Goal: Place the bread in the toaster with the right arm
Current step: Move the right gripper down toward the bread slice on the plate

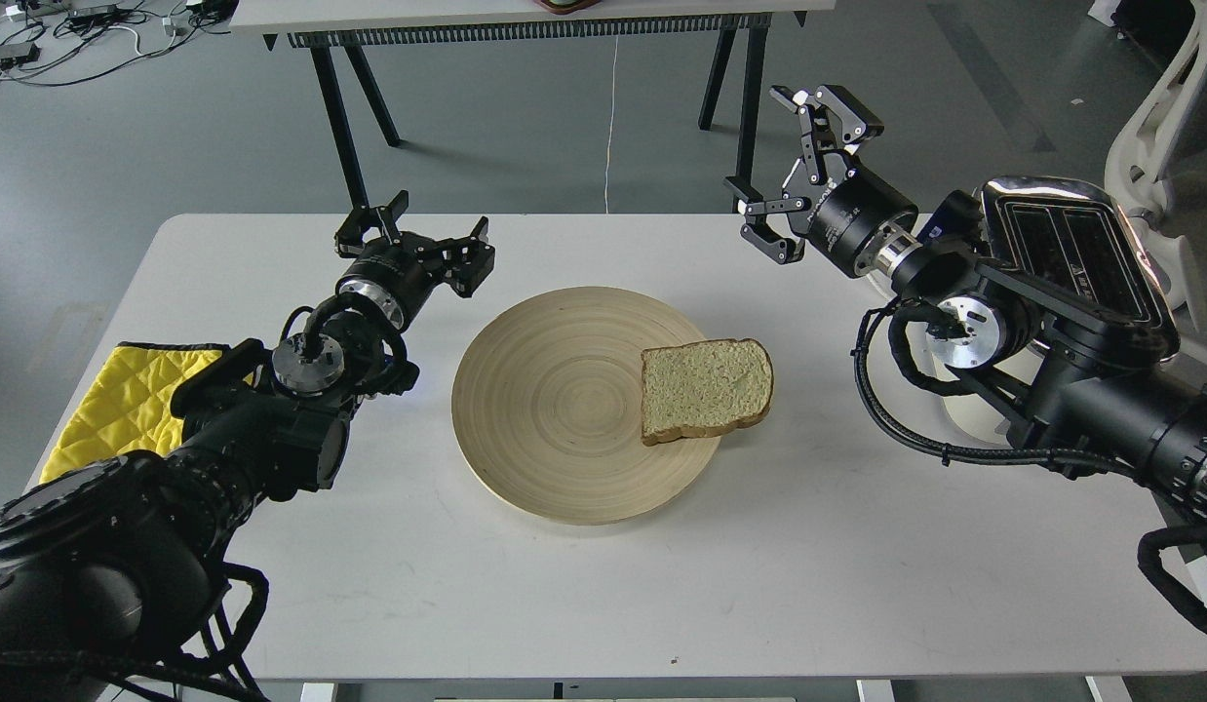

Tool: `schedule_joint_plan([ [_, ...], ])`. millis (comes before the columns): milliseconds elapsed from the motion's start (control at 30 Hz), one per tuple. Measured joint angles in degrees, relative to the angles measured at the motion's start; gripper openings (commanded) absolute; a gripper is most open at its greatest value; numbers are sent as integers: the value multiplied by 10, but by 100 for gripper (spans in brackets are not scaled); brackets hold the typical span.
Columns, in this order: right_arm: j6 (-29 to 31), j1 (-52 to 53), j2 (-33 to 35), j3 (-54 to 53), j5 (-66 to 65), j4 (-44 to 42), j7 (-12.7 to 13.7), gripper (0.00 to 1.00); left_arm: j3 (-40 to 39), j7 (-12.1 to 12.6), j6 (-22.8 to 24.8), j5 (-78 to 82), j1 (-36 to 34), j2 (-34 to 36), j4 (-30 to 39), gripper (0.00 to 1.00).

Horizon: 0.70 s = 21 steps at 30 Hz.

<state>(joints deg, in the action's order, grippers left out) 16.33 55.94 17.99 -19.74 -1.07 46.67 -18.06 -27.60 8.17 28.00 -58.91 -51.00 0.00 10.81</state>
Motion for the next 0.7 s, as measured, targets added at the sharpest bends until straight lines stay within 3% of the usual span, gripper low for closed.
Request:
schedule_joint_plan([
  [100,-57,12,17,3,-58,33,6,98,0,0,0,0,0,0,0,100],
  [333,-175,18,35,20,-220,90,86,98,0,0,0,0,0,0,0,100],
  [700,-279,18,83,160,-260,135,95,98,0,0,0,0,0,0,0,100],
])
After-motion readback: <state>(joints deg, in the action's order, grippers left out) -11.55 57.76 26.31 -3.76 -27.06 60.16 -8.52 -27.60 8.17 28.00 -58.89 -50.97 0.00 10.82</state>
